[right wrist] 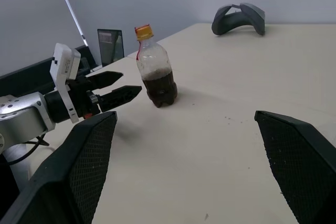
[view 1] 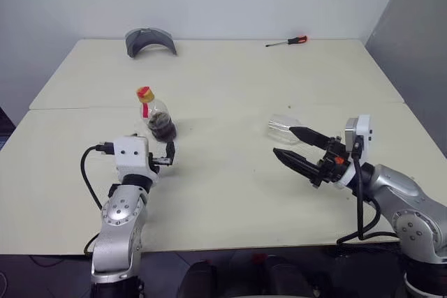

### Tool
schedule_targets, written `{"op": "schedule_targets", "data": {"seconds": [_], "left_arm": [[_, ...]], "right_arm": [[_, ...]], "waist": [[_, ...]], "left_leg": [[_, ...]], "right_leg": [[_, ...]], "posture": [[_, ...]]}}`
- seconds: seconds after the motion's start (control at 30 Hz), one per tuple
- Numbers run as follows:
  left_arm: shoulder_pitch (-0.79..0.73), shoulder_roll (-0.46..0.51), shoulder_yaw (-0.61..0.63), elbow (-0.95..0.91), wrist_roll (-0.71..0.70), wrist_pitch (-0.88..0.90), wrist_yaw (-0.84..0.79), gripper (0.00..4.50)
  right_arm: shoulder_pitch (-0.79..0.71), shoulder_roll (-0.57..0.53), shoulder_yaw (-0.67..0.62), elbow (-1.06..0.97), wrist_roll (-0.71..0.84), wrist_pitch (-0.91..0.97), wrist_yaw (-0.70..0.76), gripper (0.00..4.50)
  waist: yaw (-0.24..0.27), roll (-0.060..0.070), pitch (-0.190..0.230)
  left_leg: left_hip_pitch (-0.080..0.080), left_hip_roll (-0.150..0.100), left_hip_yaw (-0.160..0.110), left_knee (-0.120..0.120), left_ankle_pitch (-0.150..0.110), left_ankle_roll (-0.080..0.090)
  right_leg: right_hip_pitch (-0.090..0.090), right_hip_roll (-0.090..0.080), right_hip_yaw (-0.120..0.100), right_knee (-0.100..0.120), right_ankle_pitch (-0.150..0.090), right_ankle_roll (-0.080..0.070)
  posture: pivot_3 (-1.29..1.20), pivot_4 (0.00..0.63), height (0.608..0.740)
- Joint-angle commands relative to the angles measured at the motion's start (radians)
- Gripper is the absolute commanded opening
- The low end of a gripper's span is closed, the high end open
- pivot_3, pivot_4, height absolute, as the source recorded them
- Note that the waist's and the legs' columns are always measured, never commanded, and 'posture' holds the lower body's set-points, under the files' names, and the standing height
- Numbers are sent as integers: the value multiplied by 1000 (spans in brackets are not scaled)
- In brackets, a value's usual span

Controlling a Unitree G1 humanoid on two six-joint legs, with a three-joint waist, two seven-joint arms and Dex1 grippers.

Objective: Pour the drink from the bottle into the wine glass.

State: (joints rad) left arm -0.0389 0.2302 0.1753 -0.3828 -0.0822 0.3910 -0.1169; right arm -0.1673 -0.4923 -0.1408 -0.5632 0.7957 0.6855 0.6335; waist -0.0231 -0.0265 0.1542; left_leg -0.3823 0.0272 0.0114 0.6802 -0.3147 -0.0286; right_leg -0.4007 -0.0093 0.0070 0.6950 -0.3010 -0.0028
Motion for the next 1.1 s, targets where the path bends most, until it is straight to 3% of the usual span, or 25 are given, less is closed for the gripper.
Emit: {"op": "schedule_targets", "data": {"seconds": [0.03,0.8,1.1], "left_arm": [[-27,10,11,19,-11,-42,-14,4482],[-186,49,40,238,-27,-158,-47,4482],[-277,64,38,438,-19,-266,-63,4482]], "right_arm": [[-11,5,3,-16,-9,-31,-15,4500],[36,9,23,-60,-28,-61,-62,4500],[23,11,29,-77,-7,-43,-96,4500]], "waist": [[0,0,0],[4,0,0],[6,0,0]], "left_leg": [[0,0,0,0,0,0],[0,0,0,0,0,0],[0,0,0,0,0,0]], "right_leg": [[0,0,0,0,0,0],[0,-1,-1,0,0,0],[0,-1,-1,0,0,0]], "posture": [[0,150,740],[0,150,740],[0,150,740]]}}
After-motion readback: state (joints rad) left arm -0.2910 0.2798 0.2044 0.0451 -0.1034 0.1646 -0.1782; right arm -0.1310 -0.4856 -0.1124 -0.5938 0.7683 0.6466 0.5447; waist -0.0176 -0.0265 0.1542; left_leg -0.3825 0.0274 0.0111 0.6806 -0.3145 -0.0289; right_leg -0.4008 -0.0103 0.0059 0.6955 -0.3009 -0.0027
